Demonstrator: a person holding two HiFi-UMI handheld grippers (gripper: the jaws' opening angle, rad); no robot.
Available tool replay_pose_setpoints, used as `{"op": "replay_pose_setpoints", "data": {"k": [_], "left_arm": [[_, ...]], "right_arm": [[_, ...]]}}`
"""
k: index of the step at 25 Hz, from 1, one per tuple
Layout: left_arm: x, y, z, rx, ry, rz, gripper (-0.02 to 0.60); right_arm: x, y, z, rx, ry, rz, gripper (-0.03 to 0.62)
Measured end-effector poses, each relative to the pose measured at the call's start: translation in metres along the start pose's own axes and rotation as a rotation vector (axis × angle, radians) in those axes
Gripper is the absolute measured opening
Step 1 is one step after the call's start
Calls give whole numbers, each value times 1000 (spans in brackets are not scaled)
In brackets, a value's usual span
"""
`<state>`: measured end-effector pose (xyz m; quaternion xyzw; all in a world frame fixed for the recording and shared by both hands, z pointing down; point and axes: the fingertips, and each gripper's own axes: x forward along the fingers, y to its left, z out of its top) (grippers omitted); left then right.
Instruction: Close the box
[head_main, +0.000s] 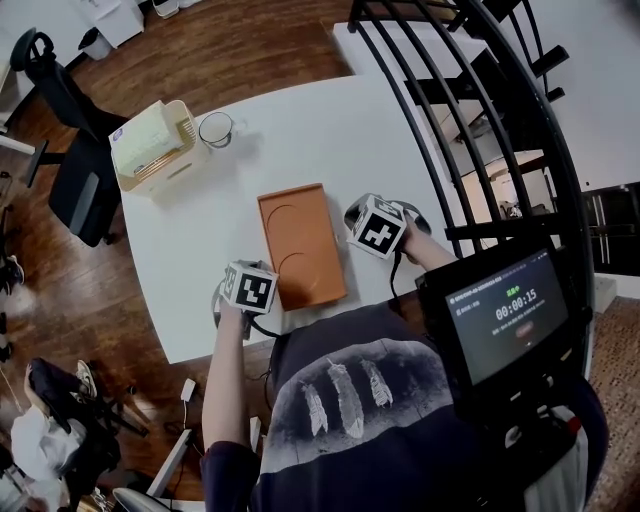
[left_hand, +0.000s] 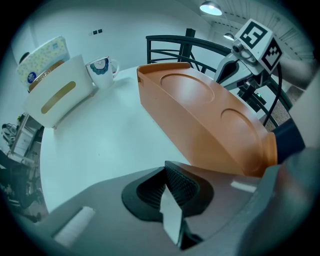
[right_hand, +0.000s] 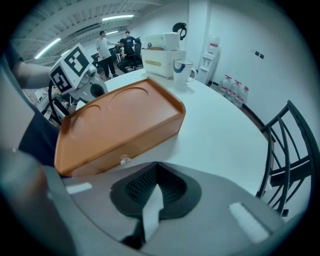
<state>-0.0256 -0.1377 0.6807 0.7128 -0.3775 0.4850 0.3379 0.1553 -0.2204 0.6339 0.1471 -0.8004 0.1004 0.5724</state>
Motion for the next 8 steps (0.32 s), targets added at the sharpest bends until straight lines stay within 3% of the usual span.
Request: {"op": "replay_pose_setpoints", "data": {"k": [8], "left_arm": [[-1,-2,0,-5,-2,-2,15]], "right_arm": [[-2,3,-1,6,-3,7,5]]}}
